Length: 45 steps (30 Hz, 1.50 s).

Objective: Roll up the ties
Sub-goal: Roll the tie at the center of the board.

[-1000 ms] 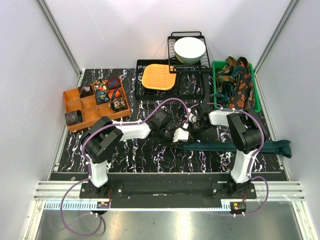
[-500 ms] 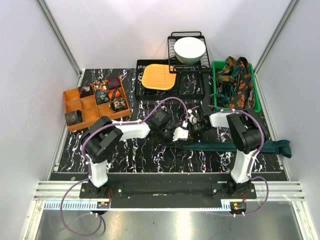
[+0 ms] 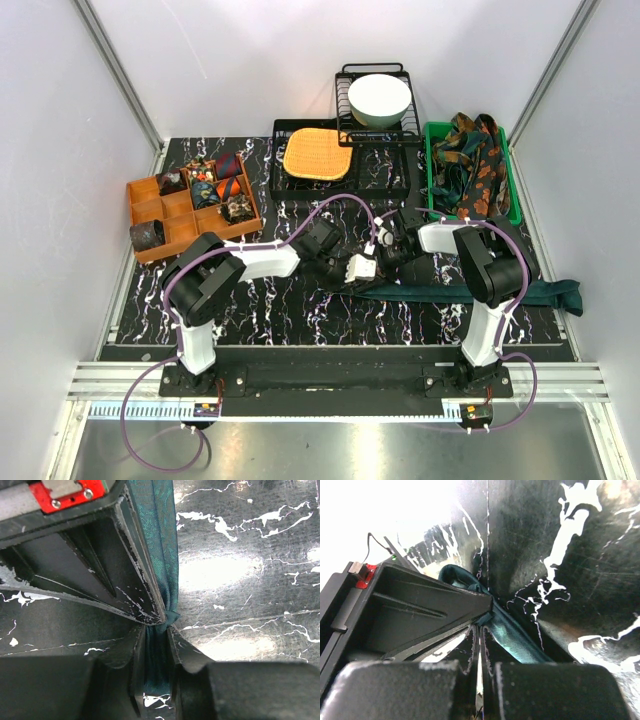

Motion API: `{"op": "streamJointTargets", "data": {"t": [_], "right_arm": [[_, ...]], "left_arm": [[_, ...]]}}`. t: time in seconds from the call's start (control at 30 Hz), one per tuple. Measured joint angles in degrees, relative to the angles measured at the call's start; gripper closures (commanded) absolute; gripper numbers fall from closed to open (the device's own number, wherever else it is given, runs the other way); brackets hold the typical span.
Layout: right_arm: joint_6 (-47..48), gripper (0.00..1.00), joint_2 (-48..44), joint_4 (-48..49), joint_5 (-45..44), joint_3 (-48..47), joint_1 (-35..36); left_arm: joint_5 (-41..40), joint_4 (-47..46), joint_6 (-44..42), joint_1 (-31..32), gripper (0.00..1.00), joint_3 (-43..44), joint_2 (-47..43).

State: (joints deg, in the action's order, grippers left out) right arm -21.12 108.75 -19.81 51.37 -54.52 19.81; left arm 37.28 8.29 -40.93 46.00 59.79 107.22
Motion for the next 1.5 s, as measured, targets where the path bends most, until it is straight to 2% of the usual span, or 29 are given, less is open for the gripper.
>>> {"op": "streamJointTargets", "data": {"t": [0.1,0.2,0.33,0.47,0.57,0.7,0.87,1.33,1.5], "right_arm": [[1.2,1.0,0.0,-1.2,-1.5,-0.6,0.1],[1.6,1.0,0.2,-1.6,-2.8,-0.8,0.2],[2.3,1.0,1.7,-2.5,-4.3,-1.6,0.2],[2.5,1.0,2.5,-3.4,-4.2,-2.4,0.1],[2.9,1.0,2.6,-3.6,-4.1,-2.5,0.1],[3.2,1.0,2.6,-3.6,-3.9,-2.5,0.1],[3.4,1.0,2.7,-3.6,-3.8,-2.5,0.1],[3.3,1.0,2.7,-3.6,-3.8,-2.5,0.1],[3.3,1.0,2.8,-3.6,-3.6,-2.5,0.1]], "left_arm": [[0.0,-0.5,-0.2,0.0,0.72,-0.3,0.0],[0.0,-0.5,-0.6,0.0,0.64,-0.3,0.0],[0.3,-0.3,-0.6,-0.1,0.48,-0.3,0.0],[1.2,-0.4,-0.3,-1.0,0.39,-0.8,-0.3],[2.0,-1.0,0.5,-2.6,0.38,-3.3,-2.1],[2.2,-2.0,1.1,-5.7,0.38,-7.2,-5.0],[2.2,-3.4,2.0,-6.2,0.4,-8.2,-5.6],[2.7,-4.8,5.2,-6.1,0.65,-8.1,-5.2],[2.9,-3.8,6.4,-5.6,0.67,-7.5,-5.1]]}}
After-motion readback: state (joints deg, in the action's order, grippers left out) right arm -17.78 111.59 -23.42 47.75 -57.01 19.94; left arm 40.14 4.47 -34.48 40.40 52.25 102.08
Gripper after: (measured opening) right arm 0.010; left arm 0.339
